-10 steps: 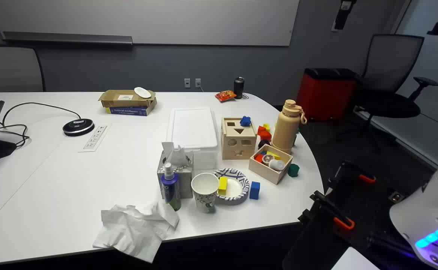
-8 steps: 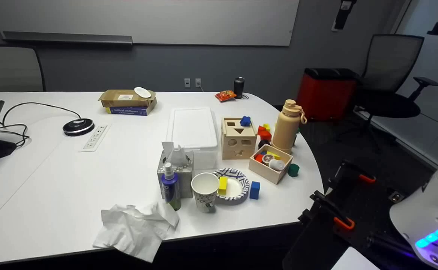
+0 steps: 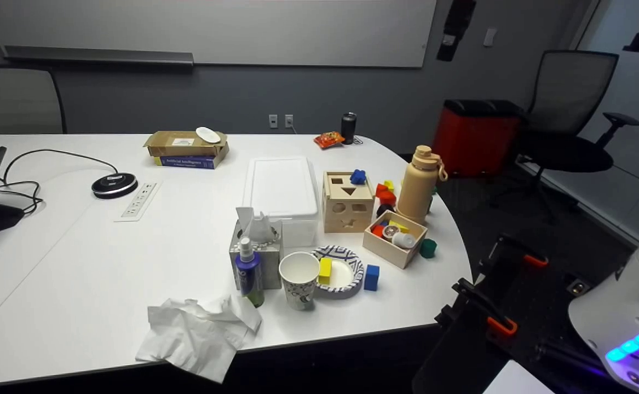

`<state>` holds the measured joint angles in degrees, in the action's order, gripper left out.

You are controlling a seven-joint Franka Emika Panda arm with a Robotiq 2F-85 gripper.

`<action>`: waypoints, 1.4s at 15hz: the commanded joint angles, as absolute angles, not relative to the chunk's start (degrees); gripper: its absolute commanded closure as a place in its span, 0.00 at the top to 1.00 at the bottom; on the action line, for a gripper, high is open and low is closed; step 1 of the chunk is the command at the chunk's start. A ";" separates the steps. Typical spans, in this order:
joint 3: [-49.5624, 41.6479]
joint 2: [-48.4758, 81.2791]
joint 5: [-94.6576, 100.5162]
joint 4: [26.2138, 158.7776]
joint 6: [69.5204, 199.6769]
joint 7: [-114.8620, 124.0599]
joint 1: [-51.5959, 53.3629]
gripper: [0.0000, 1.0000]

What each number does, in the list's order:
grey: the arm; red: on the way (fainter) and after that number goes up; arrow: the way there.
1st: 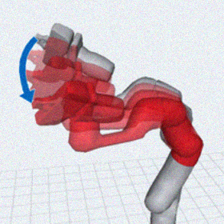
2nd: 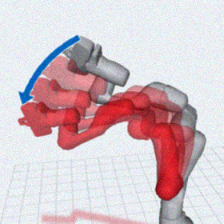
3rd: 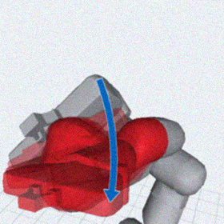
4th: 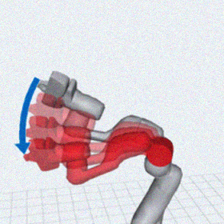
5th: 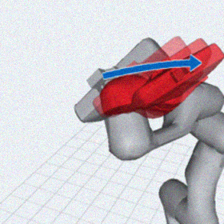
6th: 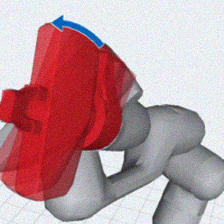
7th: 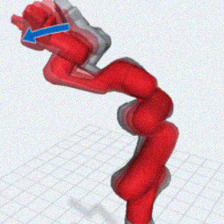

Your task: Take a tissue out of the box and wipe the table

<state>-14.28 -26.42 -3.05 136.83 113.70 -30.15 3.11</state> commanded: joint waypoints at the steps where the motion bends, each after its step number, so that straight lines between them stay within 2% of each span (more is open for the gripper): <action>1: -11.55 -15.09 -7.94 136.53 128.67 -32.91 6.35 1.00; 7: -1.74 4.54 -17.07 130.71 144.87 -44.05 10.34 1.00; 13: 8.70 19.59 -12.49 123.21 151.33 -46.95 7.72 1.00; 21: 12.97 35.33 -2.66 111.59 154.78 -43.88 5.14 1.00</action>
